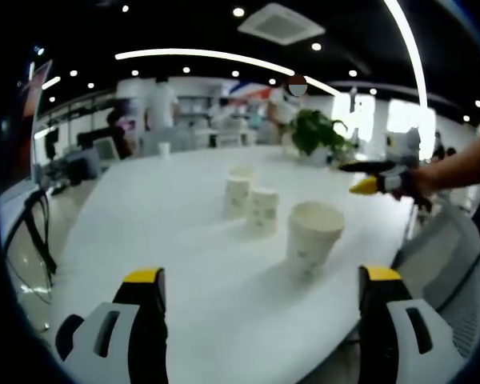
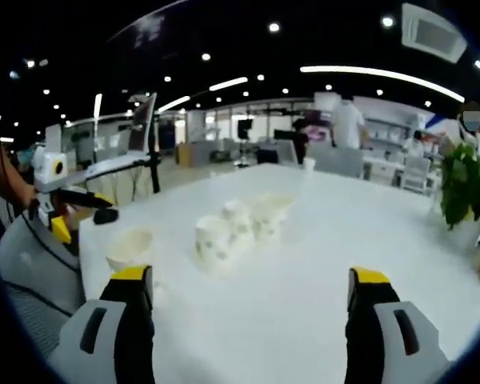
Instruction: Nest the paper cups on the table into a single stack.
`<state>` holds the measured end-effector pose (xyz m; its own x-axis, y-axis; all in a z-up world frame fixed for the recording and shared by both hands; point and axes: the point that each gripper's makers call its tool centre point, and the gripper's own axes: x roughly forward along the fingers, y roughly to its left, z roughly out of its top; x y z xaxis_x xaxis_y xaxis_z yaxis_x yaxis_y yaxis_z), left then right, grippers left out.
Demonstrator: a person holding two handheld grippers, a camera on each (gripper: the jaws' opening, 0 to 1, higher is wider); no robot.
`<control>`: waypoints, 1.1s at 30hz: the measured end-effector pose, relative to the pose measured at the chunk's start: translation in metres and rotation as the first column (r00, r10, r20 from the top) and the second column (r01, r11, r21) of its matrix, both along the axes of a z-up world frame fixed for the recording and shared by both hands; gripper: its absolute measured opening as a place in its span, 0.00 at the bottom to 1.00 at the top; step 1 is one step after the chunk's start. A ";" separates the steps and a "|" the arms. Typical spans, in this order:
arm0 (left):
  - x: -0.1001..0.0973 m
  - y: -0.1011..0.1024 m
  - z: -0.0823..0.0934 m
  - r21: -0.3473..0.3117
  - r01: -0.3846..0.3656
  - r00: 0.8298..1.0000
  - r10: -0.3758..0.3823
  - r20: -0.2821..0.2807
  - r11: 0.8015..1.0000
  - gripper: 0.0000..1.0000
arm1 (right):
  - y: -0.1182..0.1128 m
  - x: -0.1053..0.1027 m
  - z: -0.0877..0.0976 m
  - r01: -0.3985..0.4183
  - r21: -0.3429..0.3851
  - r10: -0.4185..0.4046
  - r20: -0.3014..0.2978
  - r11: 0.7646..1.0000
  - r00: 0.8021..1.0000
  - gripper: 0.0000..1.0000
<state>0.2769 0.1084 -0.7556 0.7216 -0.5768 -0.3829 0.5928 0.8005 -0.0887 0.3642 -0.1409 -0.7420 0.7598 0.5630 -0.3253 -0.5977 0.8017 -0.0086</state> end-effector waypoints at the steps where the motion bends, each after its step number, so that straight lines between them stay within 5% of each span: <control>1: 0.000 0.000 0.000 -0.001 -0.001 1.000 0.001 0.000 1.000 1.00 | 0.000 0.002 -0.001 0.002 -0.001 -0.002 0.002 1.000 1.000 1.00; 33: 0.000 0.001 -0.005 0.007 -0.001 1.000 0.001 -0.013 1.000 1.00 | 0.006 0.068 -0.012 -0.027 -0.029 0.026 -0.025 0.999 0.999 0.99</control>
<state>0.2774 0.1093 -0.7605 0.7173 -0.5733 -0.3959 0.5906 0.8018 -0.0911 0.4324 -0.1349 -0.7541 0.7366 0.5728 -0.3598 -0.6189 0.7853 -0.0169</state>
